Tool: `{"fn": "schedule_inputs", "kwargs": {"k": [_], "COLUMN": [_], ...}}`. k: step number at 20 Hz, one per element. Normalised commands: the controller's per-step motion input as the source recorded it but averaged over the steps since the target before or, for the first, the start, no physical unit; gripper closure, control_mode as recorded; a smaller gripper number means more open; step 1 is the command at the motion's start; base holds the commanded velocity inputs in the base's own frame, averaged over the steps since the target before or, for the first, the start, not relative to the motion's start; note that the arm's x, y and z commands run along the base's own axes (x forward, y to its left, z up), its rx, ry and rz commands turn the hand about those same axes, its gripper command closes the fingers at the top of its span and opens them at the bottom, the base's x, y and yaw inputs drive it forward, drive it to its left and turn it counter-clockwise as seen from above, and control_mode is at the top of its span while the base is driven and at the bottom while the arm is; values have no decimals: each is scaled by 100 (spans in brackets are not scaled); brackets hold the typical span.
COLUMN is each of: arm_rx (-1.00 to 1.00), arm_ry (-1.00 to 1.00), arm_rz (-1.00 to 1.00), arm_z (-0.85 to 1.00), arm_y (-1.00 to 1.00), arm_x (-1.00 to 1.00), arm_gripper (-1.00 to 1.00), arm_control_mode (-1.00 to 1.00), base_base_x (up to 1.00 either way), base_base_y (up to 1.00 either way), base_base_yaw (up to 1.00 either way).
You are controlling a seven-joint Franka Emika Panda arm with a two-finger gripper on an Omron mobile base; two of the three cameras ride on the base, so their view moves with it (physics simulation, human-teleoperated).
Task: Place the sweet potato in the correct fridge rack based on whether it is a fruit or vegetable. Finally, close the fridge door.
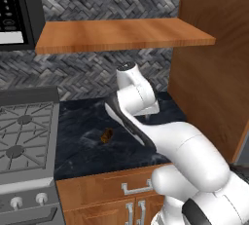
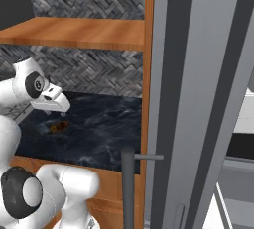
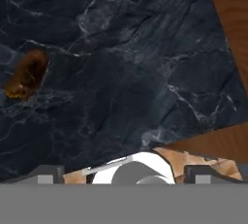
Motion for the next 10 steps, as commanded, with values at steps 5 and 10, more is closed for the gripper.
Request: {"fn": "schedule_inputs", "kwargs": {"k": [5, 10], "arm_rx": [0, 0], "arm_ry": [18, 11], "arm_rz": [-26, -18], "arm_z": [-48, -30], "arm_y": [75, 50], "arm_x": [48, 48], "arm_gripper": [-100, -100], "arm_control_mode": [-100, -100], "base_base_x": [0, 0], "base_base_y": [0, 0], "base_base_yaw": [0, 0]}}
